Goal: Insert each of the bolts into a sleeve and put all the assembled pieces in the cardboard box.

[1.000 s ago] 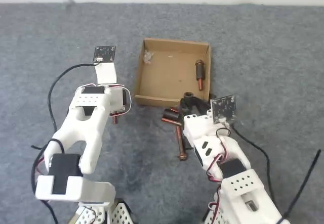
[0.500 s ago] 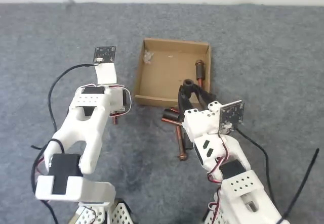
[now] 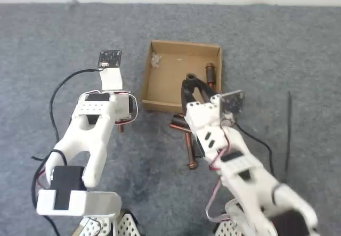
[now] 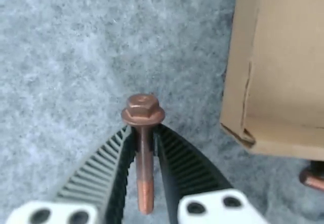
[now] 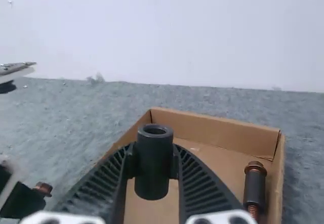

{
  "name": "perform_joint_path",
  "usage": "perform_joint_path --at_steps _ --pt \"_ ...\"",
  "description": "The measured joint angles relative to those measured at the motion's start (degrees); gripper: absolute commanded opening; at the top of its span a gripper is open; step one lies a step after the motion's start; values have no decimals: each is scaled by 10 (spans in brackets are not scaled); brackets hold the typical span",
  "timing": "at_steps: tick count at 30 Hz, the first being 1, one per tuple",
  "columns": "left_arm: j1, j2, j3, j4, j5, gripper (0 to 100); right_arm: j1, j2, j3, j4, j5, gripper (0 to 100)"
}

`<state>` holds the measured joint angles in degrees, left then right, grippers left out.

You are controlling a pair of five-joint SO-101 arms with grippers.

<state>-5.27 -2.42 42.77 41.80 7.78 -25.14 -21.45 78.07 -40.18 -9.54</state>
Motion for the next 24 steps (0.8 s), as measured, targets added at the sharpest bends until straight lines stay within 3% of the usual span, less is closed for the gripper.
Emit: perform_joint_path --at_steps 10,24 --pt "0 0 2 -15 0 13 0 263 -93 -118 0 6" --pt "0 0 2 -16 0 13 -33 273 101 -302 -2 6"
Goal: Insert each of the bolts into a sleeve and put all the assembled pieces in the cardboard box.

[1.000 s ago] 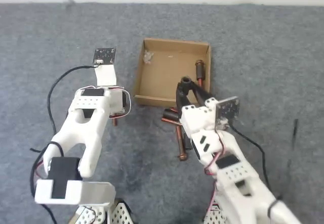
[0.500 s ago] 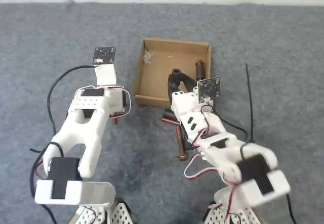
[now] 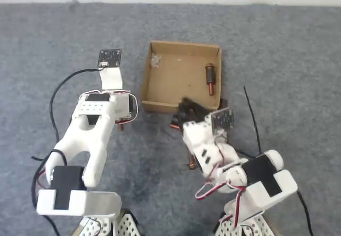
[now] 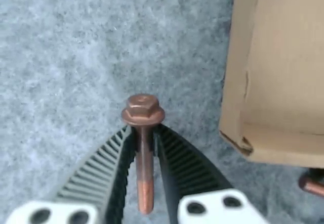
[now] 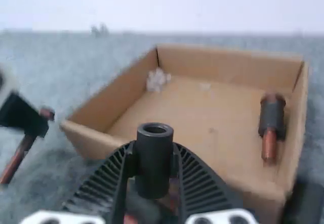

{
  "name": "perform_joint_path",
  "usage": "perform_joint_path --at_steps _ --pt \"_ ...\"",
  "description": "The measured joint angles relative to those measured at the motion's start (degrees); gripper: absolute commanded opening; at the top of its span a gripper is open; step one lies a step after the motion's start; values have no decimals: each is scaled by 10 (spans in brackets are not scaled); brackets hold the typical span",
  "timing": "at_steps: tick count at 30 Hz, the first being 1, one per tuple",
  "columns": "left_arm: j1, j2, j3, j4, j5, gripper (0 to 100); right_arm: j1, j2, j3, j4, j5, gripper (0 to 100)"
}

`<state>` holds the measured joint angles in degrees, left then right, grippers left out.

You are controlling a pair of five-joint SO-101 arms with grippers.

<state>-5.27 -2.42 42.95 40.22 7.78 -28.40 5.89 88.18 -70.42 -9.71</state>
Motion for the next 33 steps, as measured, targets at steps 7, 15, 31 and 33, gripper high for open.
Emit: perform_joint_path --at_steps 7,15,31,33 --pt "0 0 0 0 0 13 -15 -2 62 -82 0 6" --pt "0 0 0 0 0 13 -19 -2 62 -104 0 6" --pt "2 -15 3 0 0 13 -67 40 30 -137 0 6" --pt "6 -48 9 0 -1 13 -67 73 25 -154 0 6"
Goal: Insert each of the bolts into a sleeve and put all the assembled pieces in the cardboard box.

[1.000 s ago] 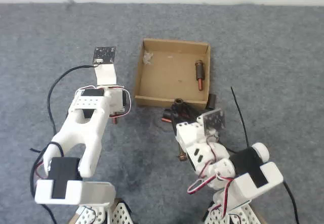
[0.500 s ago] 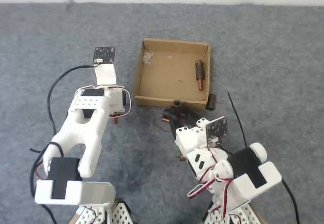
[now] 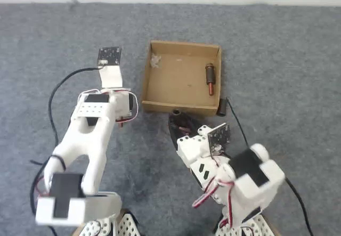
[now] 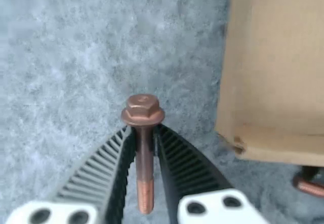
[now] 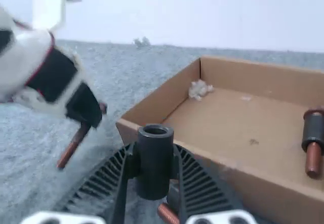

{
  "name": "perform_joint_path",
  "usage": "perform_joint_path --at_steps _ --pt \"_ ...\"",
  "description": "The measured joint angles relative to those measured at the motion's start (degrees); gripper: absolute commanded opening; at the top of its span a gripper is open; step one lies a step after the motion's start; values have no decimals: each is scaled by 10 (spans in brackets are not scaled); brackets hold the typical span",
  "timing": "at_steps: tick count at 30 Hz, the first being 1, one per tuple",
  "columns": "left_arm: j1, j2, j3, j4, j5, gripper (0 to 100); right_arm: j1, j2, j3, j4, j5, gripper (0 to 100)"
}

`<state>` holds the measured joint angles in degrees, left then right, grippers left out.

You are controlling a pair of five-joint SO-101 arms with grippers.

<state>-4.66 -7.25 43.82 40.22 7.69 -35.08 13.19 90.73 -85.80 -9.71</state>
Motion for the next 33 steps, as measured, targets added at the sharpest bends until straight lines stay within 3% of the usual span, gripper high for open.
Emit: perform_joint_path --at_steps 6,15,21,25,31,33 --pt "1 -138 42 0 0 13 0 89 -10 -89 0 6" --pt "2 -308 59 0 0 13 0 99 -15 -95 0 6" --pt "55 -370 63 -11 0 13 0 99 -15 -95 0 6" --pt "81 -393 120 -113 0 13 0 99 -15 -95 0 6" --pt "125 -415 289 -406 0 13 0 103 -15 -95 0 6" --pt "142 -420 311 -457 0 13 0 103 -15 -95 0 6"
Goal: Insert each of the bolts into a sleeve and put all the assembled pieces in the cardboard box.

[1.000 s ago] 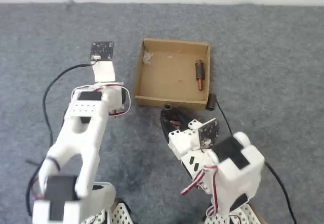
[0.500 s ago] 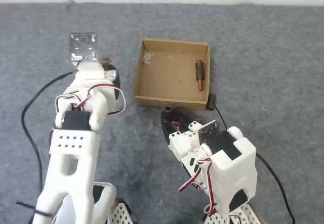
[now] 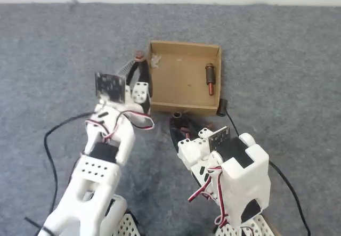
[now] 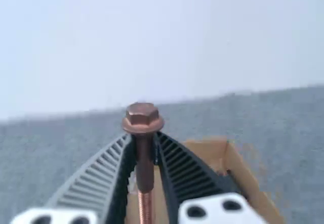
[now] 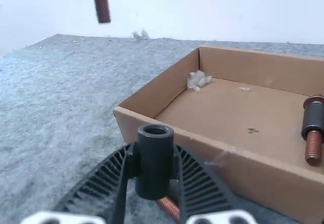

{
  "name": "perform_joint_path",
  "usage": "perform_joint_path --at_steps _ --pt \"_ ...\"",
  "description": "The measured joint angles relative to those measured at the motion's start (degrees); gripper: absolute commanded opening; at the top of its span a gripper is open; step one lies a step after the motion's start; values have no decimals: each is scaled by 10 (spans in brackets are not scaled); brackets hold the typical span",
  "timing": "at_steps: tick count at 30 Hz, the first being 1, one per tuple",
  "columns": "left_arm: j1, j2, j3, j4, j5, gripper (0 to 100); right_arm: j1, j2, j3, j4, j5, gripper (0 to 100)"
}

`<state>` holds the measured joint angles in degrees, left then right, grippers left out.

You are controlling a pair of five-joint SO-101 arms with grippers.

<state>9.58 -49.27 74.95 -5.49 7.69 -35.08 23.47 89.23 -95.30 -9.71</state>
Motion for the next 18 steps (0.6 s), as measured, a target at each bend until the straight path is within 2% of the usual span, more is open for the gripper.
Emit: perform_joint_path --at_steps 10,16,18 --pt "90 -5 4 30 0 13 0 0 0 0 0 6" --pt "105 -7 4 31 113 13 0 0 0 0 0 6" --pt "105 -7 4 43 130 13 0 0 0 0 0 6"
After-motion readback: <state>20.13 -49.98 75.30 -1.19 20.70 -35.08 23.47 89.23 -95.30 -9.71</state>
